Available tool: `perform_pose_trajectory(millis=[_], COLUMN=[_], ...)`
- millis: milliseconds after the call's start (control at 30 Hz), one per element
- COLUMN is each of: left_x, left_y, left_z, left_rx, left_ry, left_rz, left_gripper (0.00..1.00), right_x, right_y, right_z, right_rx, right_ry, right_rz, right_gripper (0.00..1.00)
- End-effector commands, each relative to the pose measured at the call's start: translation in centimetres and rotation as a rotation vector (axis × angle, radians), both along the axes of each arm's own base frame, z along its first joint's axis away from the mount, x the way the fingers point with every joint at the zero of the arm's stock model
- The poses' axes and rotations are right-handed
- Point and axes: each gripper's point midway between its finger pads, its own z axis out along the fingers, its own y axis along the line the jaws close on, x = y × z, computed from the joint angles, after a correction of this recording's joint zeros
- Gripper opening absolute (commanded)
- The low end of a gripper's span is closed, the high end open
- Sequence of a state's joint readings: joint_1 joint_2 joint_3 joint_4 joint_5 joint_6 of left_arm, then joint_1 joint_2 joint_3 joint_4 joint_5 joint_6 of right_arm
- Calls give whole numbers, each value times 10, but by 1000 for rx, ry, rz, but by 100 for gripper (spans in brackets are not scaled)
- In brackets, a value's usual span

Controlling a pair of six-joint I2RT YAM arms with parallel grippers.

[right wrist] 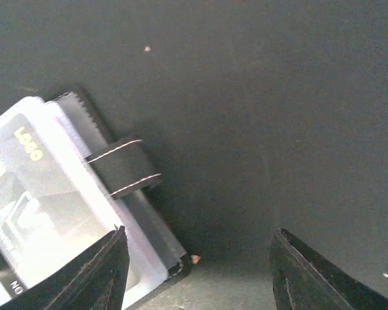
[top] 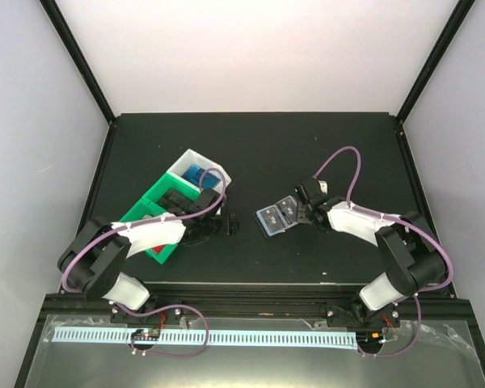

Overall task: Put the credit cards into the card holder
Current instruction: Close the card holder at the center of the board.

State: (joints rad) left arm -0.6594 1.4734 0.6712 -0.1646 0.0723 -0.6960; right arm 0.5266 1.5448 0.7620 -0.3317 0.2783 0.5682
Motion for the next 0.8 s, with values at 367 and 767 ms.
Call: perform_pose_trajectory(millis=[367, 767], left_x=[6, 4], left_y=[-29, -41], left_z=[2, -1], left_rx=[-110, -176], left_ry=[28, 73], left_rz=[-5, -2], left_gripper=[73, 74], right_x=[3, -33], right_y=[-4, 65], right_z=[-14, -18], right_rx=[-54, 140], right_ry=[89, 166], right_rz=[4, 248], right_gripper=[56, 55])
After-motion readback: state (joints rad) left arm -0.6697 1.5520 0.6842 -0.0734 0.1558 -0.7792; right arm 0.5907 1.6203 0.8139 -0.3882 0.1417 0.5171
